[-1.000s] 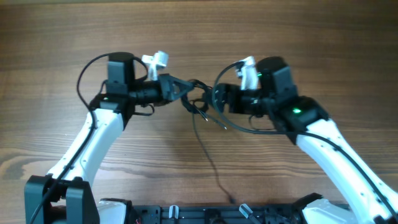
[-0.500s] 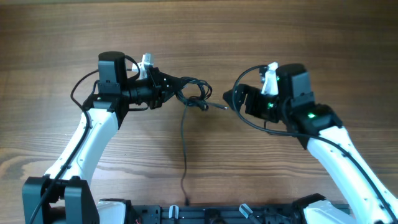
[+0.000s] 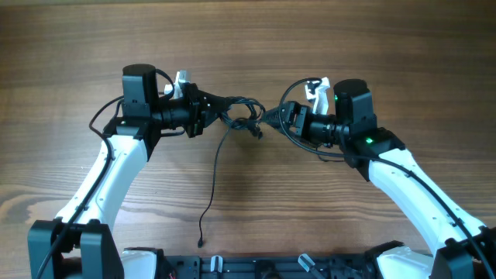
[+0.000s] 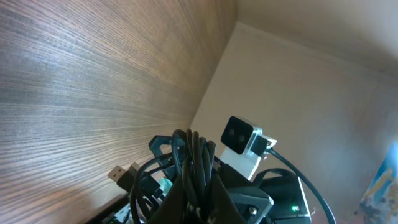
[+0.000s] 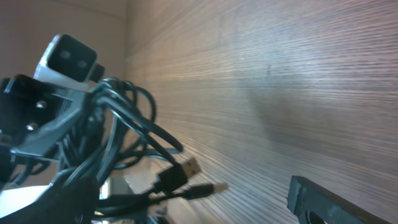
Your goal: Untangle cables
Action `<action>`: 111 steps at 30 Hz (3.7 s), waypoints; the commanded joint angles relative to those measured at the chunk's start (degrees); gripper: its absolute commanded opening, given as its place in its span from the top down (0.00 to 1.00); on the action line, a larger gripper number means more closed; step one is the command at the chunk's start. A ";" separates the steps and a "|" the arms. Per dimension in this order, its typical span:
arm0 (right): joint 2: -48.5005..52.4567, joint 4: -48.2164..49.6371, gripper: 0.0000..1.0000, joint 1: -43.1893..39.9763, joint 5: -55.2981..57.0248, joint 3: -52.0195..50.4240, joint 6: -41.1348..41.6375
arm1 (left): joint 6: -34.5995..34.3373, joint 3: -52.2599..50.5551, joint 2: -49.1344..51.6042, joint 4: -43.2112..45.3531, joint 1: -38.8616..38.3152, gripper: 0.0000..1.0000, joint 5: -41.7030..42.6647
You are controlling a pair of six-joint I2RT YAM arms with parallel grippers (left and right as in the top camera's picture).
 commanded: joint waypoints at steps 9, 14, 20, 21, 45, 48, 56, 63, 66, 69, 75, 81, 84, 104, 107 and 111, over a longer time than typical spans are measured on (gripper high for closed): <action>1.92 2.38 0.00 3.91 6.54 -0.57 9.49 | -12.41 0.31 -1.29 0.17 0.39 0.96 1.40; 3.26 3.54 0.00 4.17 6.62 -0.57 11.08 | -17.14 0.31 -1.29 0.17 0.04 0.96 2.23; 5.11 4.87 0.00 4.22 4.81 -0.57 12.20 | -19.67 0.28 -1.29 0.20 -0.72 0.96 2.21; 5.29 4.87 0.00 4.35 4.85 -0.57 12.20 | -19.89 0.31 -1.29 0.22 -0.72 0.96 2.21; 5.35 4.83 0.00 8.04 15.96 -0.57 16.52 | -29.49 0.31 -1.29 2.49 -2.73 0.96 5.68; 6.38 -1.20 0.01 8.50 17.44 -0.57 13.16 | -31.58 0.31 -1.29 9.18 -2.25 0.96 5.90; 8.61 -11.26 0.00 7.17 25.20 -0.57 2.80 | -33.11 0.31 -1.29 19.30 0.48 0.96 8.13; 8.61 -14.25 0.00 1.01 27.34 -0.57 -1.16 | -26.73 0.31 -1.29 19.30 5.27 0.96 12.41; 8.61 -14.53 0.00 -1.36 27.08 -0.57 -4.66 | -20.72 0.31 -1.29 19.30 6.75 0.96 13.40; 8.24 -14.56 0.00 -2.91 26.99 -0.48 -8.92 | -11.04 0.31 -1.29 19.28 6.82 0.96 13.81; 5.64 -19.87 0.00 -6.62 24.00 2.03 -18.88 | 9.84 0.28 -1.29 16.72 6.78 0.96 14.40; -0.37 -25.20 0.00 -10.58 2.40 4.83 -36.89 | 33.83 0.28 -1.29 10.51 6.29 0.96 14.43; -3.54 -21.68 0.00 -12.31 -9.05 4.83 -39.04 | 42.75 0.28 -1.29 5.62 4.96 0.96 14.43; 1.05 -7.61 0.42 -1.53 -17.40 4.72 -40.65 | 55.56 0.28 -1.29 1.86 -12.17 0.94 13.92; 1.81 -9.33 0.54 -1.27 -17.44 4.70 -41.22 | 55.36 0.28 -1.29 2.14 -10.56 0.96 13.55; 1.99 -9.97 0.96 -1.27 -17.44 4.70 -41.38 | 53.88 0.31 -1.29 3.43 -8.31 0.96 13.57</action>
